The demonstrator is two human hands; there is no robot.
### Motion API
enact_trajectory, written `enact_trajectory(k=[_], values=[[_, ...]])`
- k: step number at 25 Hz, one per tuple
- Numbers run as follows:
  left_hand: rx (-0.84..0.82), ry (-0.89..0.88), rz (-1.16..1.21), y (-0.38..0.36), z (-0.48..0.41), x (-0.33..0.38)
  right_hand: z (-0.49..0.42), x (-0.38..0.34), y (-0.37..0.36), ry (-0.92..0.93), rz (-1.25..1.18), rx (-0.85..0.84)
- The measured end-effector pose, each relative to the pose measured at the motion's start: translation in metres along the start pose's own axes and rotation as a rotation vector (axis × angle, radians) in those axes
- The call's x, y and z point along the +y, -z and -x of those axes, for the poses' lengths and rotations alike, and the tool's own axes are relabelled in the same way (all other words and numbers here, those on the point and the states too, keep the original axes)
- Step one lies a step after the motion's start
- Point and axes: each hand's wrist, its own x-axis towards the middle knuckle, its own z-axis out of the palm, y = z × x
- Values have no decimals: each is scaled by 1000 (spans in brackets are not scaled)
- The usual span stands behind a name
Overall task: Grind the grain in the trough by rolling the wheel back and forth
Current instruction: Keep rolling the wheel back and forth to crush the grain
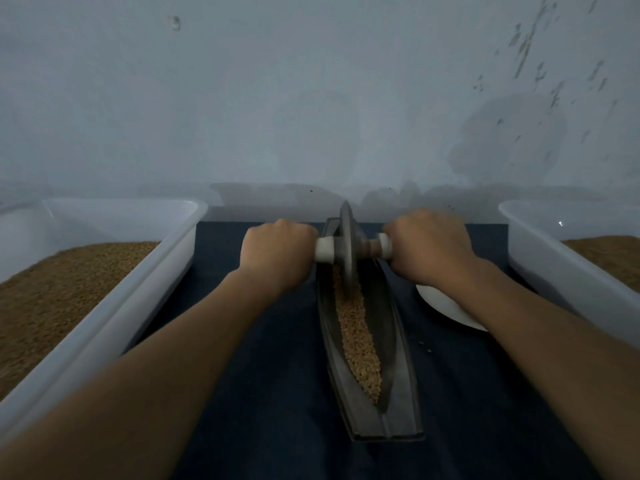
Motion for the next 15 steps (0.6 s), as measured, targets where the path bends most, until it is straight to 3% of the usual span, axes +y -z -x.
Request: enact_trajectory(k=[8, 15], values=[[-41, -106, -49, 31, 81, 10, 95, 6, 34, 29, -7, -51], [-1, -33, -57, 5, 3, 4, 19, 0, -4, -71, -68, -33]])
